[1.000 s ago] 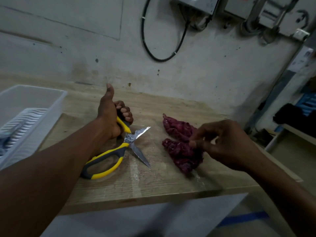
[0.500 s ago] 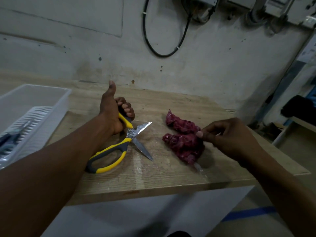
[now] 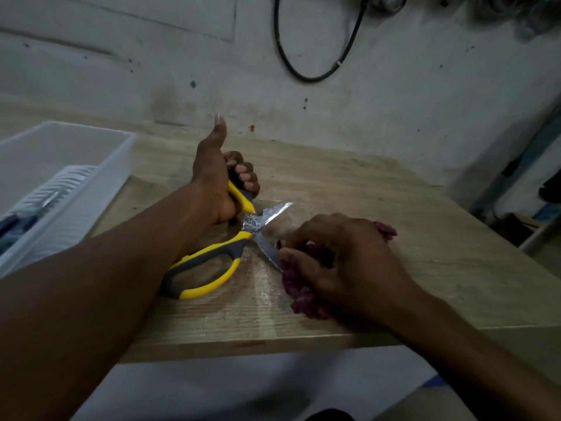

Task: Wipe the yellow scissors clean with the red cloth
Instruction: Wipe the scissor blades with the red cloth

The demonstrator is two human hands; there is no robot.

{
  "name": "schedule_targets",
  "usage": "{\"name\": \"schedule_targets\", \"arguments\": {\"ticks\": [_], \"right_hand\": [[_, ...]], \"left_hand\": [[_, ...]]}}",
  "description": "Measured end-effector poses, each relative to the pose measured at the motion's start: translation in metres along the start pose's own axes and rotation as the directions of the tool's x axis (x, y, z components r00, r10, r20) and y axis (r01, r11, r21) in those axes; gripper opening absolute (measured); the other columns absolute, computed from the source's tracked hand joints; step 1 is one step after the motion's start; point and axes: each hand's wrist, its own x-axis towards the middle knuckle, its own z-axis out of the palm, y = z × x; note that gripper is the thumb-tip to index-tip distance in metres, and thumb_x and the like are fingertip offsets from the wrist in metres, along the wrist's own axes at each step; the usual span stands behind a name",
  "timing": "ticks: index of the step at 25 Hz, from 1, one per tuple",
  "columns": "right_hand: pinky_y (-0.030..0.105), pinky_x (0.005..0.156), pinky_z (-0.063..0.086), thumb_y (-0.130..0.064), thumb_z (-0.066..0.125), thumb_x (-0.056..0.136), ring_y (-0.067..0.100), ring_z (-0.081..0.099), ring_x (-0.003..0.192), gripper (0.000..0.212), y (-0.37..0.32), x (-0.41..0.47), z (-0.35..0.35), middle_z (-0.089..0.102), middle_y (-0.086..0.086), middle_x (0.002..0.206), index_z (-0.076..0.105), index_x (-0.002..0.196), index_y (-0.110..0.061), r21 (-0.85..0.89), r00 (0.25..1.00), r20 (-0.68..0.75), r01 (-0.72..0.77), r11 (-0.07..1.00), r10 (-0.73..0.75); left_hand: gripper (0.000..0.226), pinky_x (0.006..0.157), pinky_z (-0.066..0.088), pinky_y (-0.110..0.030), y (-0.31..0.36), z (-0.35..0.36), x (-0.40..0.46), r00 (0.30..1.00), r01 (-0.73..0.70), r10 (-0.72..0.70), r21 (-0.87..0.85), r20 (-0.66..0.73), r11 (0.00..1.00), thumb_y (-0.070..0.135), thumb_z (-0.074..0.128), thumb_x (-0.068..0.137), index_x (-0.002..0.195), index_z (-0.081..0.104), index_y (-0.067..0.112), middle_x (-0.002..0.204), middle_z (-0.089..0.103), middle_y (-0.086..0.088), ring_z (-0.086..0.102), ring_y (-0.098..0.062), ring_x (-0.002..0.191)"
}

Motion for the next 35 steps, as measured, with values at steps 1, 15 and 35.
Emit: {"name": "schedule_targets", "arguments": {"ticks": [1,15,35], "right_hand": [[0.037,0.077,0.054,-0.051,0.058,0.095,0.007,0.063,0.085,0.029,0.005,-0.003,0.002,0.073,-0.013,0.094,0.078,0.099,-0.03,-0.019,1.0,0.022,0.013,1.0,-0.013],[0.027,0.076,0.051,-0.031,0.069,0.099,0.013,0.064,0.097,0.024,0.038,-0.012,0.005,0.063,-0.011,0.107,0.076,0.122,-0.032,0.177,0.997,0.057,0.045,0.983,-0.056],[0.029,0.067,0.053,-0.029,0.082,0.078,0.005,0.064,0.086,0.013,0.018,0.001,-0.012,0.071,-0.019,0.094,0.082,0.089,-0.036,0.043,0.956,0.192,0.217,0.975,-0.221]], "left_hand": [[0.073,0.042,0.029,-0.017,0.0,0.0,0.001,1.0,-0.002,0.002,-0.002,0.0,1.0,0.077,0.054,0.087,0.049,0.033,0.017,0.046,0.032,0.0,0.032,-0.016,0.037],[0.065,0.042,0.024,-0.019,-0.008,0.005,0.008,1.0,0.02,-0.021,0.049,0.022,0.999,0.062,0.061,0.091,0.056,0.027,0.019,0.047,0.028,0.001,0.027,-0.015,0.038],[0.059,0.04,0.022,-0.019,-0.01,0.003,0.01,0.999,0.026,-0.027,0.029,0.042,0.999,0.048,0.061,0.094,0.054,0.028,0.02,0.046,0.025,0.002,0.025,-0.014,0.037]]}}
